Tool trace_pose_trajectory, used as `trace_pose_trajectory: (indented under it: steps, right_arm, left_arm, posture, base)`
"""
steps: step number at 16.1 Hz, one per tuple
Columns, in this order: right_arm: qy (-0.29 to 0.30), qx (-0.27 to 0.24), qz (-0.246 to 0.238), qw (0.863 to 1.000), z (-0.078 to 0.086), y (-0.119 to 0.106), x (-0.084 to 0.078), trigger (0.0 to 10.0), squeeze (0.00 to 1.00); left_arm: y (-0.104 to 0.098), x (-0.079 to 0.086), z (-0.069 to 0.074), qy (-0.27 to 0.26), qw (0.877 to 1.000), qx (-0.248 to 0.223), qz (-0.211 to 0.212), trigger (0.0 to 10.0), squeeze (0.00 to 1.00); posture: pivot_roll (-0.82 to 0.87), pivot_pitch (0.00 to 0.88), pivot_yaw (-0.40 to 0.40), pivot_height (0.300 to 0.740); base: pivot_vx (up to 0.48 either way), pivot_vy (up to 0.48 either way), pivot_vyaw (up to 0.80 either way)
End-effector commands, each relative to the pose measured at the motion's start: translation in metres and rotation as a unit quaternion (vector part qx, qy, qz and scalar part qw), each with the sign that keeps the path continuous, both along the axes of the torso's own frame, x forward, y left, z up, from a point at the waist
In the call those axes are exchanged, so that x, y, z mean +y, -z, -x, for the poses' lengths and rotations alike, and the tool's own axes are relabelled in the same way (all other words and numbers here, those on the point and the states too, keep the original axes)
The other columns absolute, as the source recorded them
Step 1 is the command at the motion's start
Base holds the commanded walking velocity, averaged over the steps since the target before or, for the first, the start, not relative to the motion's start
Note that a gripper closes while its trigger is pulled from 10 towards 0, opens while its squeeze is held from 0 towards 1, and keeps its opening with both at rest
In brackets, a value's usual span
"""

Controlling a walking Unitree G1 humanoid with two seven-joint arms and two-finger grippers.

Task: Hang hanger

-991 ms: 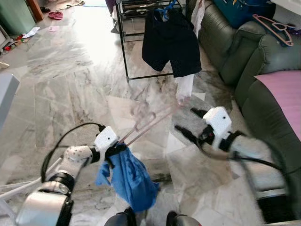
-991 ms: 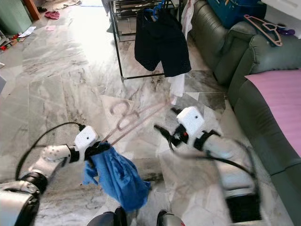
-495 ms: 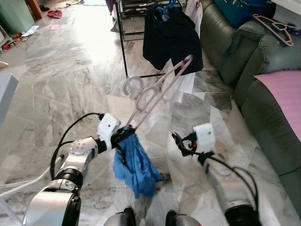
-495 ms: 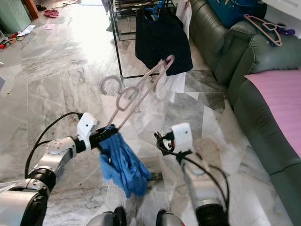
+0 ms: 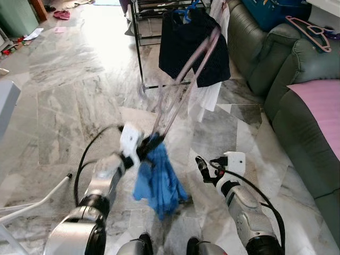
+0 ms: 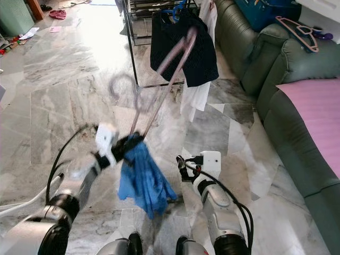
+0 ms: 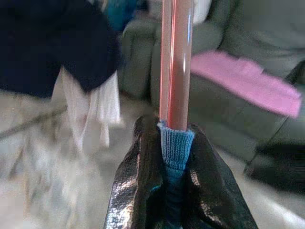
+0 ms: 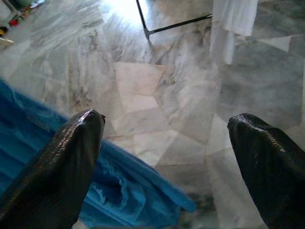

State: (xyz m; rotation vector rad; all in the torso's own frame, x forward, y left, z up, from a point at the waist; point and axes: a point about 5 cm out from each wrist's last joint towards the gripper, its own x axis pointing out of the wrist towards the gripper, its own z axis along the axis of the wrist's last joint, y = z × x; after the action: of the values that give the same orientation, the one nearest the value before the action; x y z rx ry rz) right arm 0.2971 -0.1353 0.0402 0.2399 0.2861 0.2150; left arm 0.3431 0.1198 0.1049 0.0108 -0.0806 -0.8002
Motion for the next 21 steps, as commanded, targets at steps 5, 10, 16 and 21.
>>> trace_pose_trajectory:
  steps: [5, 10, 16, 21]
  right_arm:
    - [-0.044, 0.034, -0.01, 0.998, -0.004, 0.008, 0.007, 10.0, 1.0]
    - [-0.073, 0.044, -0.003, 0.996, -0.008, 0.01, 0.011, 10.0, 1.0]
    - [-0.144, -0.005, -0.017, 0.989, -0.011, -0.006, 0.007, 10.0, 0.0]
    - [-0.225, -0.008, -0.037, 0.974, 0.002, -0.012, -0.01, 10.0, 0.0]
  left_arm:
    - [-0.041, -0.024, -0.002, 0.076, 0.992, -0.102, 0.019, 0.0, 0.0]
    - [-0.065, -0.036, 0.004, 0.14, 0.978, -0.146, 0.045, 0.0, 0.0]
    - [-0.078, -0.026, 0.001, 0.151, 0.975, -0.16, 0.039, 0.0, 0.0]
    - [-0.091, -0.024, -0.004, 0.158, 0.971, -0.18, 0.023, 0.0, 0.0]
  posture:
    - [-0.2, 0.188, 0.015, 0.74]
    - [-0.19, 0.189, 0.008, 0.74]
    - [-0.19, 0.186, 0.003, 0.74]
    - [-0.2, 0.185, 0.014, 0.74]
  base:
    - [0.0, 0.0, 0.0]
    - [0.0, 0.0, 0.0]
    - [0.0, 0.0, 0.0]
    - [0.0, 0.0, 0.0]
